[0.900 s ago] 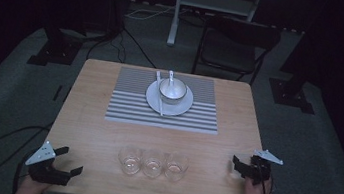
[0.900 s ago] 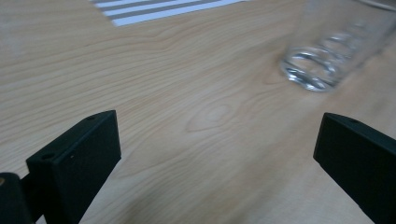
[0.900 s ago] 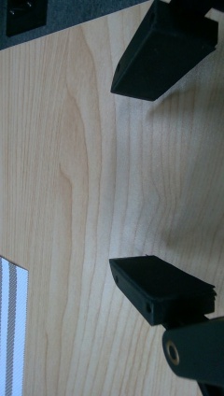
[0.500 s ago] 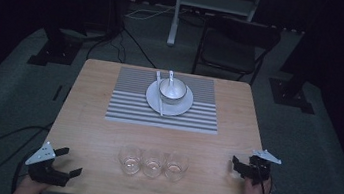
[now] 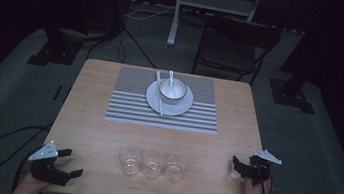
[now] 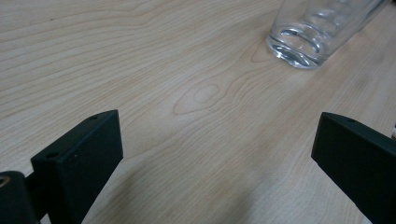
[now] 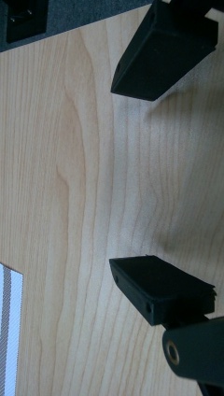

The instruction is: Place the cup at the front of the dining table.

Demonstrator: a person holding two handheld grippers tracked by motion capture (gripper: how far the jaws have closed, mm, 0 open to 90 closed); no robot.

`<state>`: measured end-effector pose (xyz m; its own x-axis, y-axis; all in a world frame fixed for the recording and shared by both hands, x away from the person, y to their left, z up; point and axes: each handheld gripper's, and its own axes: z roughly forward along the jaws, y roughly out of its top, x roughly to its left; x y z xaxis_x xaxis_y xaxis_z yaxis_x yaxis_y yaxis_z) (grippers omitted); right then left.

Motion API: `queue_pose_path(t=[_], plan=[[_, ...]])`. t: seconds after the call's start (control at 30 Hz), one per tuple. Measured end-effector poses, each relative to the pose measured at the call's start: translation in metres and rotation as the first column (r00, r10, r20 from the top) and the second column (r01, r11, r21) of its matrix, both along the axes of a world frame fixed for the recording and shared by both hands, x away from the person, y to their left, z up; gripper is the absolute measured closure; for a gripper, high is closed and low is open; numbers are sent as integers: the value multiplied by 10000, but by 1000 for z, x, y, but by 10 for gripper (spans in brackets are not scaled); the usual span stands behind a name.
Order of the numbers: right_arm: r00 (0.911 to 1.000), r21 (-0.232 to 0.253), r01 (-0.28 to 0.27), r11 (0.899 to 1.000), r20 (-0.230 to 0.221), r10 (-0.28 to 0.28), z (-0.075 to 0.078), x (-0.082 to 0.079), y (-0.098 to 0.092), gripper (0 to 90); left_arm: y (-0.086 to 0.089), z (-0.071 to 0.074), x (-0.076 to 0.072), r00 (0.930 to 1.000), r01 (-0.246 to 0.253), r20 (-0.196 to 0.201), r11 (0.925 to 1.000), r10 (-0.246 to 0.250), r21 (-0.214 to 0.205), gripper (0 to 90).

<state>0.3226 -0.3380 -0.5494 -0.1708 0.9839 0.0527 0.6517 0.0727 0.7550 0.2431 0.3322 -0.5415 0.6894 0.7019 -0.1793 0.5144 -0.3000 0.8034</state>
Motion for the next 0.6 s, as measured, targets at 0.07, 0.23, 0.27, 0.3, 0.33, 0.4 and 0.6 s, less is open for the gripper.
queue_pose_path(t=[0.07, 0.23, 0.27, 0.3, 0.33, 0.4, 0.6], plan=[[10000, -3, 2, 10000, -4, -2, 0, 0, 0, 136, -1, 1, 1, 10000, -13, -10, 10000, 13, -63, 25], [10000, 4, -2, 10000, -3, 2, 0, 0, 0, 136, -3, 3, 2, 10000, 13, -20, 10000, -13, -74, 24], [10000, 3, -2, 10000, 2, 2, 0, 0, 0, 136, -4, 4, 2, 10000, 31, -4, 10000, -31, -94, 24], [10000, -8, 1, 10000, -10, -1, 0, 0, 0, 136, -5, 5, 2, 10000, 52, 13, 9999, -51, -111, 24], [10000, -8, 1, 10000, -10, -1, 0, 0, 0, 136, -5, 6, 2, 10000, 34, 29, 9999, -34, -117, 24], [10000, 1, -9, 10000, -12, 9, 0, 0, 0, 136, -6, 8, 3, 10000, 80, 45, 9998, -79, -197, 24], [10000, 18, -19, 10000, -5, 19, 0, 0, 0, 136, -14, 13, 5, 9995, 276, 160, 9995, -273, -144, 24]])
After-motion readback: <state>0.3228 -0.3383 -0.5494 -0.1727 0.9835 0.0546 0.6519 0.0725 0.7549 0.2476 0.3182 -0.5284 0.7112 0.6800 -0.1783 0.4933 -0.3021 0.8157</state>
